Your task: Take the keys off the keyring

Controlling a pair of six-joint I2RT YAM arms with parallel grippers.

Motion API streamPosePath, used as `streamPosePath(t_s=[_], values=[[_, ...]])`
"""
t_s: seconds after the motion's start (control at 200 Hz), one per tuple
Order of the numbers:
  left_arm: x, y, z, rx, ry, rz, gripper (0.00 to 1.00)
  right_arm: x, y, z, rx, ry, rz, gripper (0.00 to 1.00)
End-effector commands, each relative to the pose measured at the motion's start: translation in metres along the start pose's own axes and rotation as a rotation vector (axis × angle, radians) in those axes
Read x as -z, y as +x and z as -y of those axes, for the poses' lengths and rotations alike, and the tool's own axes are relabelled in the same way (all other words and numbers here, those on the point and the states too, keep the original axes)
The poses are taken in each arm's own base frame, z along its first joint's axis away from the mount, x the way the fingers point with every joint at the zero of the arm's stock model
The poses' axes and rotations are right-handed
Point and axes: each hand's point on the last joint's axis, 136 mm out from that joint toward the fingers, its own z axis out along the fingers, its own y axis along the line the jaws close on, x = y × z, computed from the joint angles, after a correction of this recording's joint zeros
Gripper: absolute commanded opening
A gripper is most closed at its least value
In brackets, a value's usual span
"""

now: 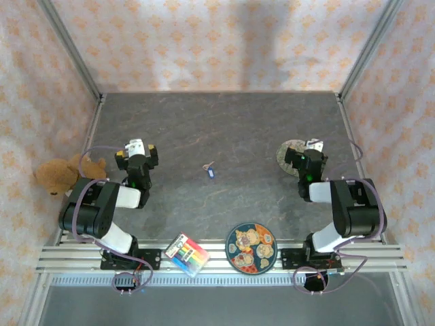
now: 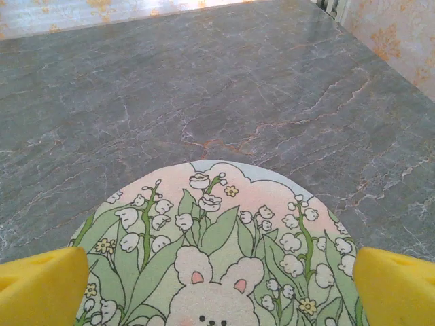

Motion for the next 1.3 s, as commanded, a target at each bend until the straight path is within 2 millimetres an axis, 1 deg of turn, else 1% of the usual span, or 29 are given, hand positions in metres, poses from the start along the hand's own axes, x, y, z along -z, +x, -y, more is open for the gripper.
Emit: streamPosePath(t_s=[0.0,1.046,1.211,1.256,1.296], values=[[-0.0004,-0.0012,-0.0008,0.010,0.000,0.000,1.00,-0.0011,-0.0082,0.0004,-0.016,0.002,0.019,0.99],[-0.0001,-0.0015,-0.0009,0.013,0.001,0.001,1.00,-0.0013,-0.0089,0.0003,-0.016,0.001,0.020,0.99],[-0.0027,-0.0018,-0.0032,0.027,-0.005,-0.009,1.00,-0.0008,-0.0079,0.0005,-0.016,0.002,0.018,0.99],[-0.0023,-0.0017,-0.0051,0.026,-0.012,-0.007,1.00,-0.0002,-0.0119,0.0031,-0.021,0.018,0.026,0.99],[0.0003,-0.0058,-0.0080,0.032,-0.024,0.007,1.00,0.0015,-0.0174,0.0042,-0.024,0.029,0.016,0.99]])
